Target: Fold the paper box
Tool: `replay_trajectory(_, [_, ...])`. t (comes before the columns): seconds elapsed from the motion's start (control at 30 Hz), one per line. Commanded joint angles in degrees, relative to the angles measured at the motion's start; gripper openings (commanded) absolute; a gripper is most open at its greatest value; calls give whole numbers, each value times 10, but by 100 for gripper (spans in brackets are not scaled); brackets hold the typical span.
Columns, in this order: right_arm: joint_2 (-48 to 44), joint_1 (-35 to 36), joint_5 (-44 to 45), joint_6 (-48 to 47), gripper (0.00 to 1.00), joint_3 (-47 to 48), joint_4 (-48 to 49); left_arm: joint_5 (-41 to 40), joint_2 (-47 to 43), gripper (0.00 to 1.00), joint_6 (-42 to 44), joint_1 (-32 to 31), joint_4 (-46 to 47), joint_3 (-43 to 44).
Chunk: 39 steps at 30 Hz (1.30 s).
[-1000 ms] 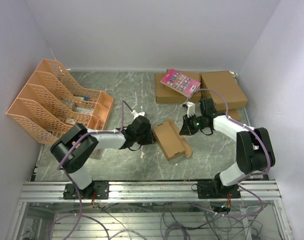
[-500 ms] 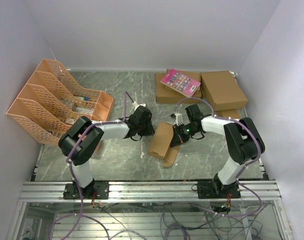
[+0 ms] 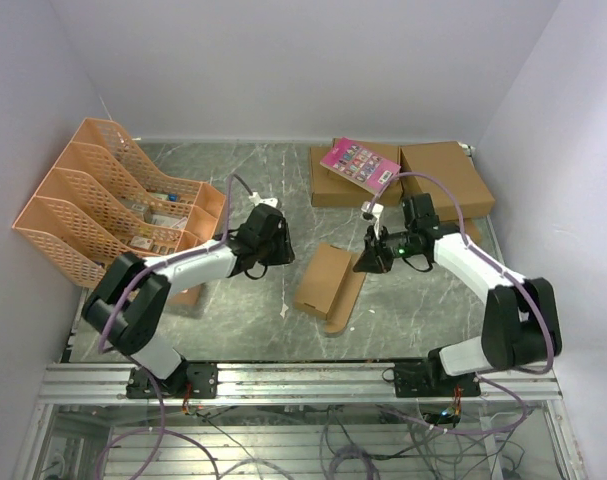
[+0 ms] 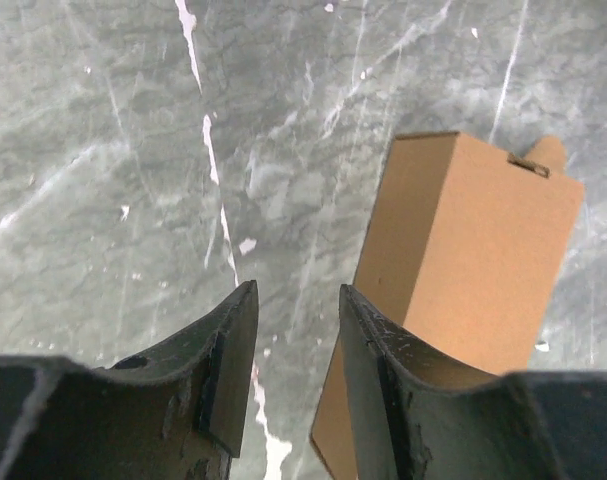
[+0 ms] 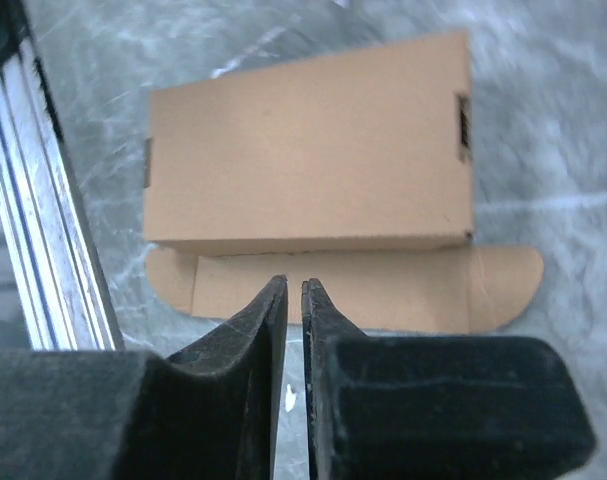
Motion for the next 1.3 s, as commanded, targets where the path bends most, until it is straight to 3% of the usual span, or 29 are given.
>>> replay_trajectory(0.0, [-76,28,-91,-287,13,-10,-69,5,-61,48,31,2,0,-49])
replay_trajectory(0.1, [-145,53,-92,-682,20,-81,-175,35,-88,48,34,2,32,-90])
replay_trajectory(0.17, [-163,83,-57,-794,25,-122,-161,53,-87,47,36,3,54,-102])
replay_trajectory(0.2, [-161,103,-43,-794,20,-130,-144,62,-83,46,36,2,65,-106])
replay_trajectory(0.27, [-133,137,-23,-786,1,-127,-134,80,-72,45,34,1,86,-112])
replay_trajectory(0.33, [-101,168,-5,-781,0,-119,-122,103,-59,43,30,1,112,-117])
replay_trajectory(0.47, [-95,228,55,-715,0,-150,-7,122,-35,41,33,-5,127,-109])
replay_trajectory(0.97, [-44,311,178,-549,0,-198,216,136,53,36,-4,-97,191,-119])
replay_trajectory(1.13, [-50,304,187,-539,0,-190,191,123,48,36,-17,-101,202,-138])
replay_trajectory(1.27, [-58,257,115,-706,0,-139,-25,94,33,39,-6,-97,157,-123])
